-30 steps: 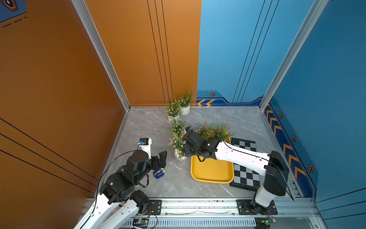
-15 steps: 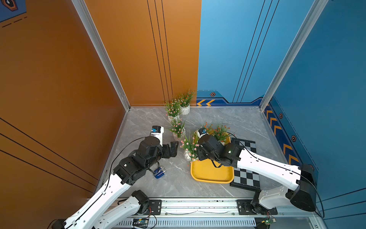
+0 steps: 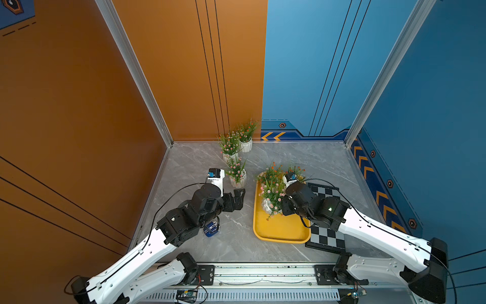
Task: Put the potted gypsophila into the storage box
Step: Place the baby's breath potted plant at the storage box.
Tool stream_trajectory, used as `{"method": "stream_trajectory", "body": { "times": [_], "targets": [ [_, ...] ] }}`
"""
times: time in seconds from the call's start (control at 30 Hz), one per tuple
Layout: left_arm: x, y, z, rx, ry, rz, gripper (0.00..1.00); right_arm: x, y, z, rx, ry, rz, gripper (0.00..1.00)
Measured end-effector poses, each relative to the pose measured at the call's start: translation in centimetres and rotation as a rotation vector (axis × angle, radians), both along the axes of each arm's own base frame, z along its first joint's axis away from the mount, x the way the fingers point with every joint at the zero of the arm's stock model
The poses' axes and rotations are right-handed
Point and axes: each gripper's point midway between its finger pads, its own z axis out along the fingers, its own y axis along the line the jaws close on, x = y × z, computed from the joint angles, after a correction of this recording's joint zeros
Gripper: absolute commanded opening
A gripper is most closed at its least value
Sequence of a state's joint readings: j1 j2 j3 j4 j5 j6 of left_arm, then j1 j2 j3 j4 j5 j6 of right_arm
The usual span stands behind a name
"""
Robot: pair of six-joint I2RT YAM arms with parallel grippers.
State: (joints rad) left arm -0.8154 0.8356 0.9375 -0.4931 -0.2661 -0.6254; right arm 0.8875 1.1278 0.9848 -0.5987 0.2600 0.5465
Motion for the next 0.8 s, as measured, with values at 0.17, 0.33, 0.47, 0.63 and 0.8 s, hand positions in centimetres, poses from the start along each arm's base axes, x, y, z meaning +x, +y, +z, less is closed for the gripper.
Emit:
{"method": "stream_trajectory", "body": {
  "times": [0.17,0.33,0.47,0.63,0.8],
  "targets": [
    [0.3,-0.7,0.1,0.006,-0.016,0.0,0.98,0.8,-2.4,0.0,-0.005,0.002,-0.07,0.03],
    [0.4,-0.6,0.3,0.023,-0.039,0.003,0.98,2.1,-4.0,-0.5,-0.004,0.024,-0.132,0.03],
    [0.7,-0.4,1.2,0.023,-0.081,0.008,0.98,2.5,-3.6,-2.5,-0.046,0.074,-0.132,0.03],
    [0.9,-0.4,1.5,0.039,-0.111,0.002,0.98,1.7,-1.1,-5.9,-0.127,0.154,-0.07,0.04],
    [1.5,0.0,1.7,0.045,-0.132,0.014,0.98,2.3,0.8,-8.6,-0.188,0.218,-0.06,0.04]
  ]
}}
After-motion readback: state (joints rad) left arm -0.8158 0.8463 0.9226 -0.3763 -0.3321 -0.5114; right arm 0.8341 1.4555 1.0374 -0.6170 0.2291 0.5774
